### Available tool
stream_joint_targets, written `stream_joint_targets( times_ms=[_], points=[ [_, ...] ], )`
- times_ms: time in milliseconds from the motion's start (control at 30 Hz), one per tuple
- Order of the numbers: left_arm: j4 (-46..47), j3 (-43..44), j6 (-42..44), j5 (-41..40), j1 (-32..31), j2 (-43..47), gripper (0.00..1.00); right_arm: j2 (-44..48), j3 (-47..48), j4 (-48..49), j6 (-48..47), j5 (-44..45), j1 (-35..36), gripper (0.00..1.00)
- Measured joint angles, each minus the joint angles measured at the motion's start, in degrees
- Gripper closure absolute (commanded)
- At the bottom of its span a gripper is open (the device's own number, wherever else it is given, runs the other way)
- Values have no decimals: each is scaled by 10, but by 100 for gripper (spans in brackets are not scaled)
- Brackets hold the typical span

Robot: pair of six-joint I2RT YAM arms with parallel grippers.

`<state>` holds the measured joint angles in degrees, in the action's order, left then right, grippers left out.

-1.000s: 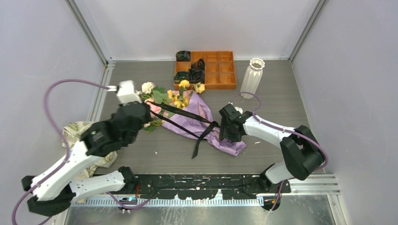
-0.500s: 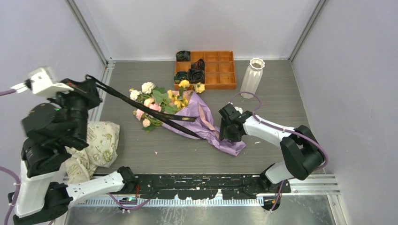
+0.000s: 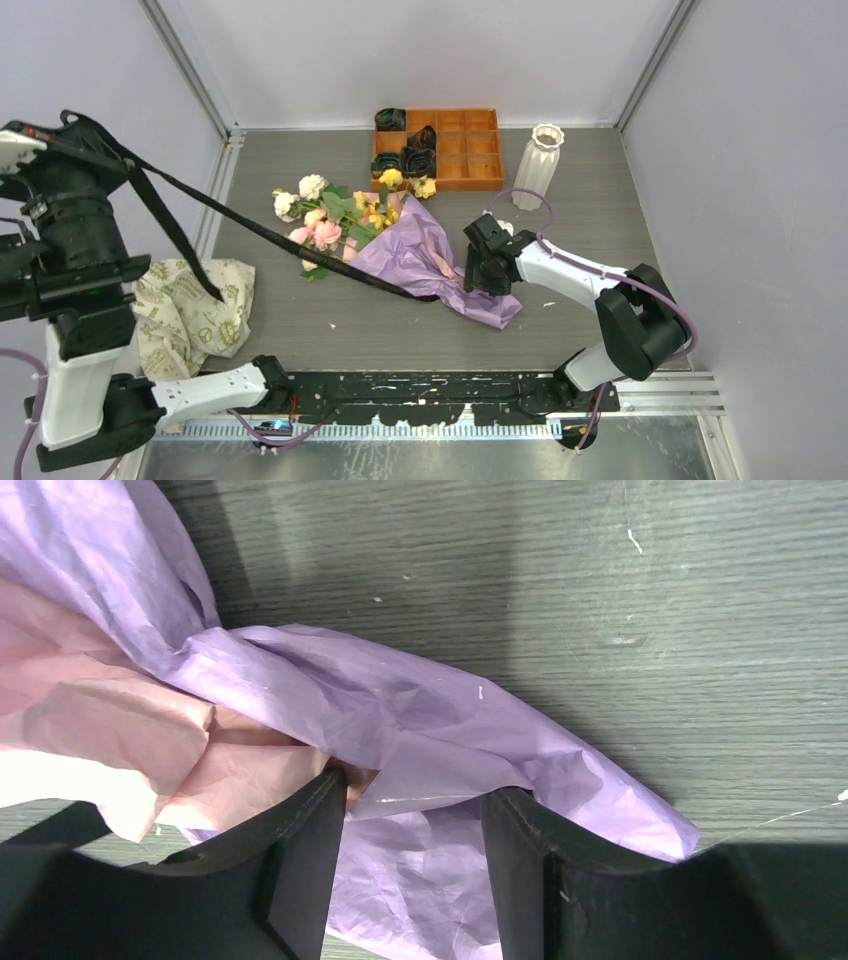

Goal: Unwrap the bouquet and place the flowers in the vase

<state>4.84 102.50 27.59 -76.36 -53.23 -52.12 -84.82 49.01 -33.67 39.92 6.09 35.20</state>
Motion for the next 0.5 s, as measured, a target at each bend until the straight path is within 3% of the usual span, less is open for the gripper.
stream_joint_targets(
  times_ms=[167,367,500],
  points=[
    [127,60,143,-2,0,-73,96,-1,14,-3,-7,0,0,42],
    [139,159,186,20,0,-117,96,-6,23,-6,-10,-3,0,42],
    [183,168,231,27,0,-112,95,-7,24,-7,-11,-5,0,42]
  ],
)
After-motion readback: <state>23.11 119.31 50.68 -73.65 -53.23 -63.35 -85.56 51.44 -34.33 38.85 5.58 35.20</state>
